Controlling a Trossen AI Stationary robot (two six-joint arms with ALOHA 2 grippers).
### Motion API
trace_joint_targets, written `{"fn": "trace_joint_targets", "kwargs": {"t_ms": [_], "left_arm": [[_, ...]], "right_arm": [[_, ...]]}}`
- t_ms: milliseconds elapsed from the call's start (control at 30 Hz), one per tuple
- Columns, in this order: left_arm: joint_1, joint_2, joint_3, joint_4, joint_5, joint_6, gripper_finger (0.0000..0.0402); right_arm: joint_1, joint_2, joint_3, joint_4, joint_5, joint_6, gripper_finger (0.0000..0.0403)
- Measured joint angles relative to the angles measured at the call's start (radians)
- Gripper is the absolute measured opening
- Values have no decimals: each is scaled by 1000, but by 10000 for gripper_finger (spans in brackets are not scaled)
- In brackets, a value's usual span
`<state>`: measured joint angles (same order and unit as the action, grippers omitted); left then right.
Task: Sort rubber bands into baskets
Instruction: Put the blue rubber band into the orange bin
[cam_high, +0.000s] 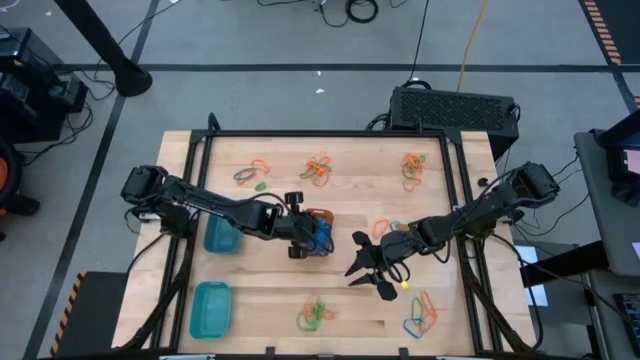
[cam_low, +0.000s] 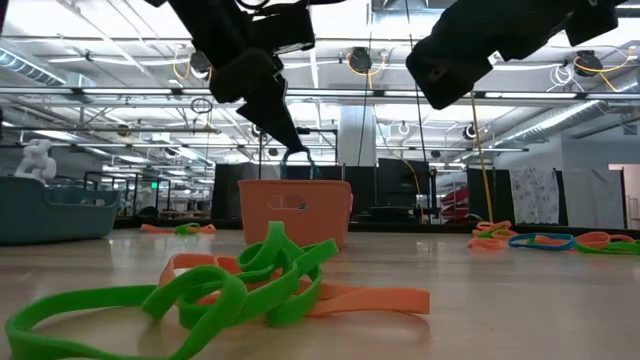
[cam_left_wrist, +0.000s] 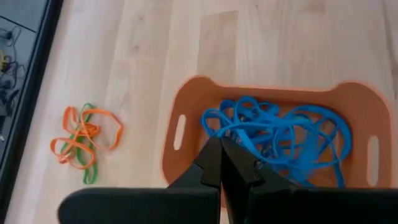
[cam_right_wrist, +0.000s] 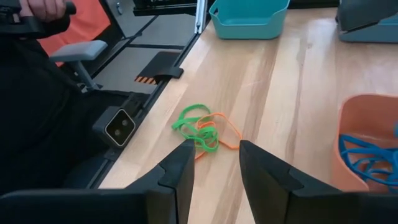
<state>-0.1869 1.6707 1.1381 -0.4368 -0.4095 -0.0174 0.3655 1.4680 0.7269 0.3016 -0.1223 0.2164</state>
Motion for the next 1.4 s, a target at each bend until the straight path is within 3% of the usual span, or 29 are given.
{"fn": "trace_joint_targets", "kwargs": {"t_ms": [467,700,1033,1200,1400], "left_arm": [[4,0,0,-32,-10,5,57],[4,0,0,-39,-12,6,64],[14,-128,-1,-250,-24,-2,64],[81,-193,-1,-363,-58,-30,64],[239,-231,-12,-511,-62,-52,64]], "right_arm": [[0,0,0,0,0,7,118],[0,0,0,-1,0,7,118],[0,0,0,-22,-1,7,118],[0,0,0,-27,-1,11,118],[0,0,0,-28,-1,11,118]]}}
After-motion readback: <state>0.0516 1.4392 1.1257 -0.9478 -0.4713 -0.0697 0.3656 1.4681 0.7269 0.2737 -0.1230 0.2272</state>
